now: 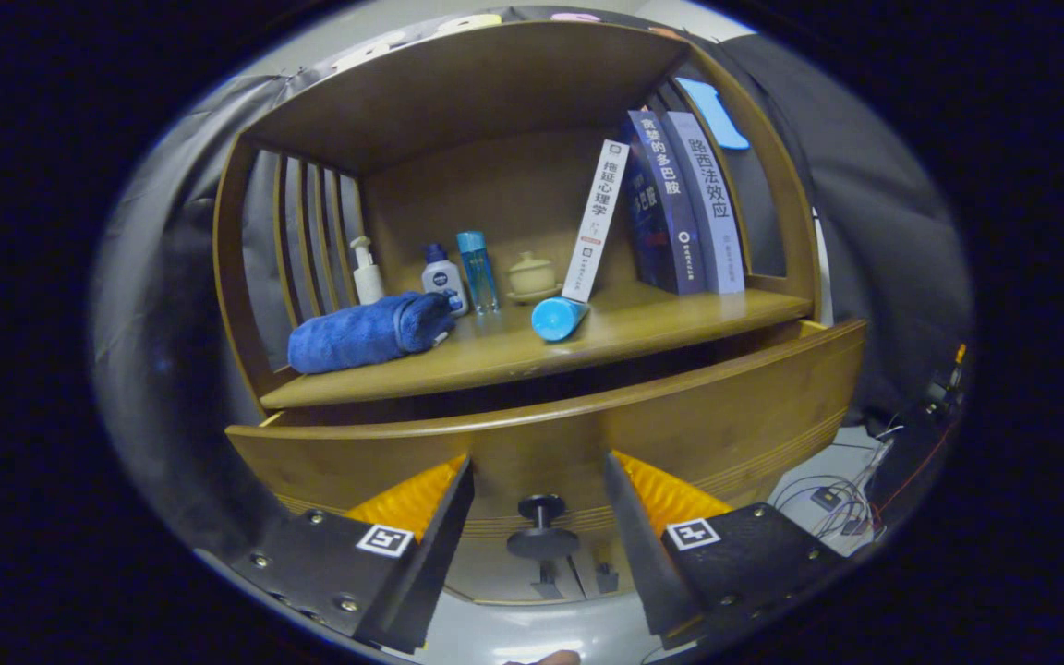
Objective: Pull open the drawer, take out the items inside it, and place them on the countertop above the cabinet.
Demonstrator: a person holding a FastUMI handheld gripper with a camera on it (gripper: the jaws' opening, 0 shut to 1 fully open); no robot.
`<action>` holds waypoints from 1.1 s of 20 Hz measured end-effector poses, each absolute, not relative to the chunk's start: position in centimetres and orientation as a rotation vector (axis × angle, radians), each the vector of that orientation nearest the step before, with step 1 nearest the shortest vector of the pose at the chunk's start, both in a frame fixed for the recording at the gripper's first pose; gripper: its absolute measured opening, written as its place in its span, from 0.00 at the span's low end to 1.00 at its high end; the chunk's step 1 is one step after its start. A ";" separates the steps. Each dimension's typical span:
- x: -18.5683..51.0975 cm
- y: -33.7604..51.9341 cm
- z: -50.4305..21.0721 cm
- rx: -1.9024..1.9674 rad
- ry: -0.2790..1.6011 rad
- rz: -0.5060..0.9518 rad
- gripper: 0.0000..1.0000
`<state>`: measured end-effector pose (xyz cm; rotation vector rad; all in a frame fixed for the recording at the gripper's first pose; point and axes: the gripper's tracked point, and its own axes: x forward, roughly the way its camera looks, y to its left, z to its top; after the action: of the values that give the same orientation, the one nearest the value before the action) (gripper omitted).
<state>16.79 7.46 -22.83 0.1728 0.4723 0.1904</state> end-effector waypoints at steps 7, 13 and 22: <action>19.1 8.2 -23.5 0.176 0.477 0.191 0.84; 20.3 8.3 -23.5 0.190 0.472 0.188 0.86; 18.5 7.7 -17.6 0.144 0.390 0.165 0.87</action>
<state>18.52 7.68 -17.61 0.1436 0.3896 0.1654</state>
